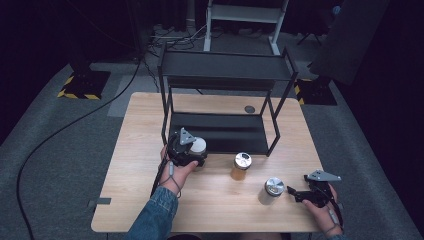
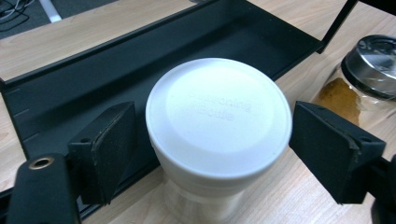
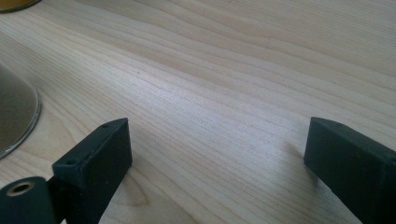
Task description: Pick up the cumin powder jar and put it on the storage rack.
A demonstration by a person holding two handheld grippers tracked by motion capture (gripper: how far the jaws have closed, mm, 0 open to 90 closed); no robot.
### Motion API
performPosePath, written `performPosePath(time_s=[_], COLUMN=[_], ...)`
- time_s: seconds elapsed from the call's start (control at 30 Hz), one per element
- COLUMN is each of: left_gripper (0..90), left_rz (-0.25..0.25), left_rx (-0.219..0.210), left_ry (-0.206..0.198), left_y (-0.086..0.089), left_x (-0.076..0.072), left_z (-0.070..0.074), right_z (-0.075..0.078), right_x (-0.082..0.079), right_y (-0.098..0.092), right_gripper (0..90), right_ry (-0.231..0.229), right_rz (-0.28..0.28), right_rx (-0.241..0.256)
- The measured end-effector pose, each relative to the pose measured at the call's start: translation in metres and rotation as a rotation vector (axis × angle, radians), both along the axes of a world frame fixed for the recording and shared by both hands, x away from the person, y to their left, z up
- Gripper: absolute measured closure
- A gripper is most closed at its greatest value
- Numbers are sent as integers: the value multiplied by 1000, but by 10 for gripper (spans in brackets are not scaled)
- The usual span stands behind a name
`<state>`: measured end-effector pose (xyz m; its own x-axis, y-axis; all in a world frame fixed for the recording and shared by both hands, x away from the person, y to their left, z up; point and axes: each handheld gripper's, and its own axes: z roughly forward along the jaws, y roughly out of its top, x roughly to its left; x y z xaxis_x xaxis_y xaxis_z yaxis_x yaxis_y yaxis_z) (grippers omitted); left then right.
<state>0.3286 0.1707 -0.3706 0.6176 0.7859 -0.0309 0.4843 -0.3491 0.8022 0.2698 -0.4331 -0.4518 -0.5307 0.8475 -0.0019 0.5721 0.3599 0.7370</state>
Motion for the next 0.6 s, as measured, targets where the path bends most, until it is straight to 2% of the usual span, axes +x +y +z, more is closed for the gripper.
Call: performPosePath(time_s=[0.17,0.3,0.6], left_gripper=[205,327,335], left_rz=[9,-8,2], left_rx=[2,28,40], left_ry=[25,29,42], left_y=[-3,-6,-9], left_x=[6,9,10], left_z=[-4,-4,0], right_z=[0,0,0], right_x=[0,0,0], right_y=[0,0,0], right_gripper=[75,75,75], right_ry=[0,0,0], right_rz=[0,0,0], right_rx=[0,0,0])
